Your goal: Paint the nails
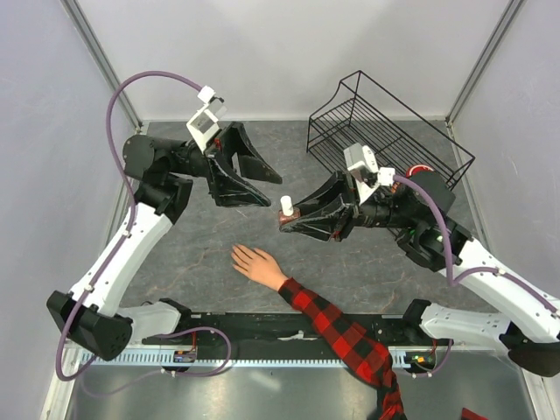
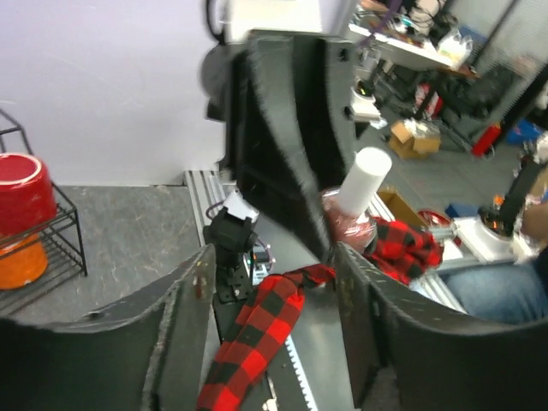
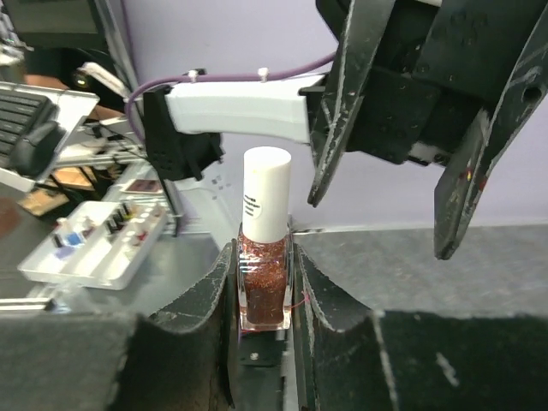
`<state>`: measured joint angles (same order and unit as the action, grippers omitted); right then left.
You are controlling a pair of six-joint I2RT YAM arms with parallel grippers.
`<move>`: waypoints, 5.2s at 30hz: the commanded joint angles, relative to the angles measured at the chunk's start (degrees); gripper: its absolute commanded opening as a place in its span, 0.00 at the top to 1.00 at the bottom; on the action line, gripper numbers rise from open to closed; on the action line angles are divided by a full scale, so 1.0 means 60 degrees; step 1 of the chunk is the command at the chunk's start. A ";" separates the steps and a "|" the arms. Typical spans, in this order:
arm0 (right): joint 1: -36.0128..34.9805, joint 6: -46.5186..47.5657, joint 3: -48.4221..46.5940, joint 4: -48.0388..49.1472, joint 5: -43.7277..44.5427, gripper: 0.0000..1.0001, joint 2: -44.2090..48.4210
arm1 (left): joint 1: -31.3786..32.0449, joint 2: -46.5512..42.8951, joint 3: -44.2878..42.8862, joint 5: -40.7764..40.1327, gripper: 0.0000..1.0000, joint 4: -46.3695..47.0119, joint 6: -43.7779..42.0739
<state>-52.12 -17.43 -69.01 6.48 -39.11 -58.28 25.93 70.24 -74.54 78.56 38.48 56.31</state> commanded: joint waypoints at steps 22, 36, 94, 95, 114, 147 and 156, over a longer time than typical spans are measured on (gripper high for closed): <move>-0.0073 0.2480 -0.1842 -0.2544 0.7705 1.00 -0.1199 | 0.3425 -0.1702 -0.1184 -1.2050 0.41 -0.8522 -0.6586; -0.0088 0.2524 -0.1755 -0.2574 0.7647 1.00 -0.1141 | 0.4188 -0.1013 -0.1390 -1.4442 0.58 -0.8171 -0.5753; -0.0103 0.1688 -0.0729 -0.1428 0.3162 1.00 0.0705 | 0.1303 -0.2666 -0.0820 -0.4142 0.29 -0.7321 -0.6322; -0.0103 0.1747 -0.0831 -0.1533 0.3353 1.00 0.0632 | 0.1317 -0.2828 -0.0731 -0.4738 0.28 -0.7307 -0.6324; -0.0117 0.2349 -0.2121 -0.3204 0.7412 1.00 -0.1214 | 0.1975 -0.1350 -0.1404 -1.0353 0.49 -0.7775 -0.5268; -0.0249 0.1895 -0.1610 -0.2050 0.4584 1.00 -0.0426 | 0.2609 0.0055 -0.1566 -0.5299 0.98 -0.5923 -0.4995; -0.0249 -0.2516 -0.0304 0.3536 -0.1817 1.00 0.0426 | 0.2065 0.1156 -0.1199 -0.0291 0.98 0.2166 0.2205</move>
<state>-52.16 -21.78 -70.54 6.96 -31.31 -55.75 39.07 74.52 -81.38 64.03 41.85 56.12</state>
